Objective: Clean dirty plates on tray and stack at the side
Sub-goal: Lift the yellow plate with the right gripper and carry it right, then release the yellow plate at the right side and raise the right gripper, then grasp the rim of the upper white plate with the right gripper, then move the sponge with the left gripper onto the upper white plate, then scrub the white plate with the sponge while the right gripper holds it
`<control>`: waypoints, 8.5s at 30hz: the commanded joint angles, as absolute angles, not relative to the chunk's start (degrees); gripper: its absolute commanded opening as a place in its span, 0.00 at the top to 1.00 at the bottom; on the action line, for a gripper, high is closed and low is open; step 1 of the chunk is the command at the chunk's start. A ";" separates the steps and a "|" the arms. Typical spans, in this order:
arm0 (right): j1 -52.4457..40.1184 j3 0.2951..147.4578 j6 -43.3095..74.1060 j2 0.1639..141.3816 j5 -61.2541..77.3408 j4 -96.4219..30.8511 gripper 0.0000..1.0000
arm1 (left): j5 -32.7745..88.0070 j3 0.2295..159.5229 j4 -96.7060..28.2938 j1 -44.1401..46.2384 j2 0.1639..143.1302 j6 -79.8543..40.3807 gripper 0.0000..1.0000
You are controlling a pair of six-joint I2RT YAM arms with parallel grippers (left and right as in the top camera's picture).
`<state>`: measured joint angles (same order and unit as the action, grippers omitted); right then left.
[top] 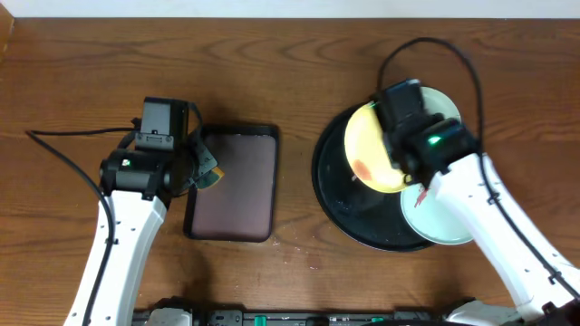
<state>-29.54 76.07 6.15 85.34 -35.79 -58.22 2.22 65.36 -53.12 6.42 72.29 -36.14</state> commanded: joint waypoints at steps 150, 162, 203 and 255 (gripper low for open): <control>6.39 76.55 8.03 110.15 8.84 -33.63 0.99 | 2.17 63.86 -52.93 6.07 73.73 -35.59 0.93; -1.32 76.55 3.40 110.15 16.51 -41.56 0.99 | 2.17 63.86 -52.25 6.24 73.73 -35.57 0.93; -6.48 67.70 2.94 110.26 7.55 -42.39 0.99 | 22.04 72.58 -27.38 30.96 92.49 -41.25 0.92; -6.48 67.68 2.96 110.26 7.57 -42.22 0.99 | -6.04 80.34 -33.80 38.20 116.42 -45.52 0.93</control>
